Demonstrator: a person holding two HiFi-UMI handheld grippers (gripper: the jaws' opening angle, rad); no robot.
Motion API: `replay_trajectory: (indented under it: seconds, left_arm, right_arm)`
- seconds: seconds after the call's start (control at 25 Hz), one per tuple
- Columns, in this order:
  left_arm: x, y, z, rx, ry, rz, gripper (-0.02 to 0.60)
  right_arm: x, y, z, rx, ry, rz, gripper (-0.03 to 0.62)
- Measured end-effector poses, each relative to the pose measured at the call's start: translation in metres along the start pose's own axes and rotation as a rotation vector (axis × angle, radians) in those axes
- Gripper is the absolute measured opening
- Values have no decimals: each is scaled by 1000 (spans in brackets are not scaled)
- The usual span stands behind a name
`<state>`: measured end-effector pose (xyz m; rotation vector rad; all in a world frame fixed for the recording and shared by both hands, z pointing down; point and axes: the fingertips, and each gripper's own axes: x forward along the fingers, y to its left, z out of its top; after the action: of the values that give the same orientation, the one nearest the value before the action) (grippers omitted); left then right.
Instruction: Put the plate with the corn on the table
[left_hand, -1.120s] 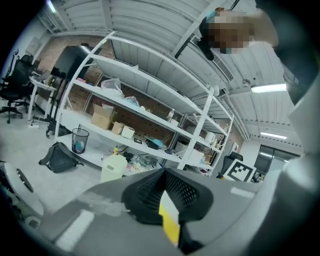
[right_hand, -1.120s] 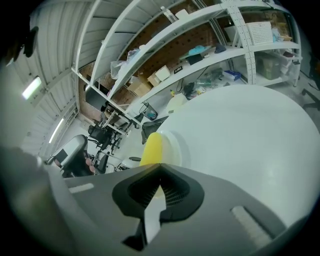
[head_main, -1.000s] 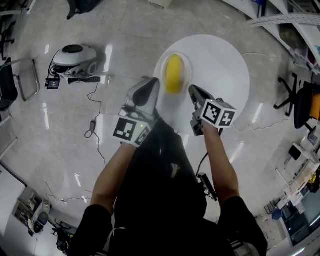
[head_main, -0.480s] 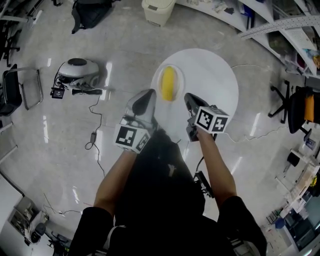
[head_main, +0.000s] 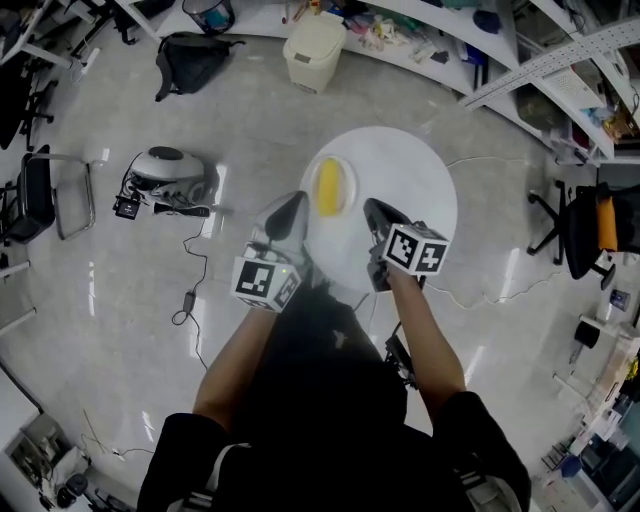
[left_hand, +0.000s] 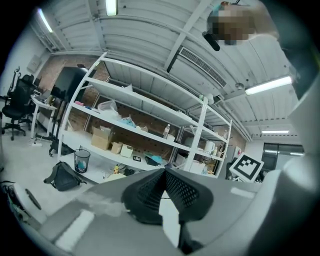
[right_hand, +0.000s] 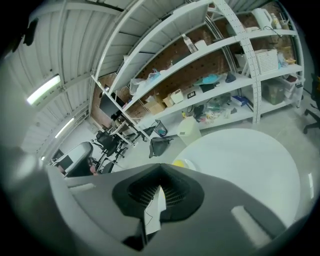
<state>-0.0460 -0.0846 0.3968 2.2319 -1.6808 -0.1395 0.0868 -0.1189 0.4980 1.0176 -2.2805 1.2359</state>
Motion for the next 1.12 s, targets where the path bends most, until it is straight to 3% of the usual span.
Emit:
replay_trajectory:
  seconds: [0.72,1.12]
  left_arm:
    - [-39,-67,54,65,-110,-44,3]
    - [-67,-102,73,120,-169,-78,3]
  right_arm:
    - [-89,65,37,-83,-236,60,9]
    - [-158,103,53,-189,-483,75,9]
